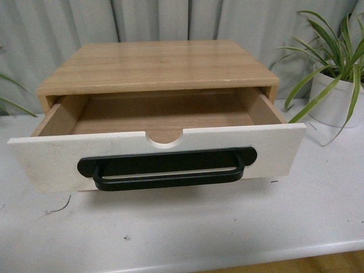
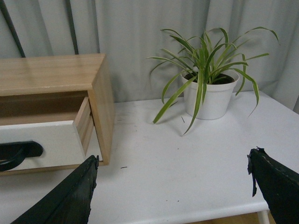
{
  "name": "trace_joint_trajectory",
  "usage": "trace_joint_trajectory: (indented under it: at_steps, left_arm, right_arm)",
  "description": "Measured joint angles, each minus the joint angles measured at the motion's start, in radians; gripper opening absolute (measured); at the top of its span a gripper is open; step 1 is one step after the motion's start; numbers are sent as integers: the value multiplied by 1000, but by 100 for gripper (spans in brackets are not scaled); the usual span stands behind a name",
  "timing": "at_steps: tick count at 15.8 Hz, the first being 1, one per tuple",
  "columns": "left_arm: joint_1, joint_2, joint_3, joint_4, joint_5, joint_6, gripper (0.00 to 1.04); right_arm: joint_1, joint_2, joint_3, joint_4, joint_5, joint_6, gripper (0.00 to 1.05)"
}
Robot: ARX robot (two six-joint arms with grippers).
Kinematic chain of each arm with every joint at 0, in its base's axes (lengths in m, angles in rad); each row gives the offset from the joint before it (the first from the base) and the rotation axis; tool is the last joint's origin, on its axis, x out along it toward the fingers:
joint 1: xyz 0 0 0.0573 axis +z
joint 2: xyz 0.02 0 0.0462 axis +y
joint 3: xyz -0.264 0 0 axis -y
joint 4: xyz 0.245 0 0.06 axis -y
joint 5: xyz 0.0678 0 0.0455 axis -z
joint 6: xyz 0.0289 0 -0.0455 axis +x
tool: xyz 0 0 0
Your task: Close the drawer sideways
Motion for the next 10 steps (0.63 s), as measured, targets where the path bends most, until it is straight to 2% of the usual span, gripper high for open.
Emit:
trace_joint_trajectory:
  at_steps: [10]
  left_arm:
    - [0,0,0,0,0,0,98]
  right_arm:
    - [0,0,0,0,0,0,98]
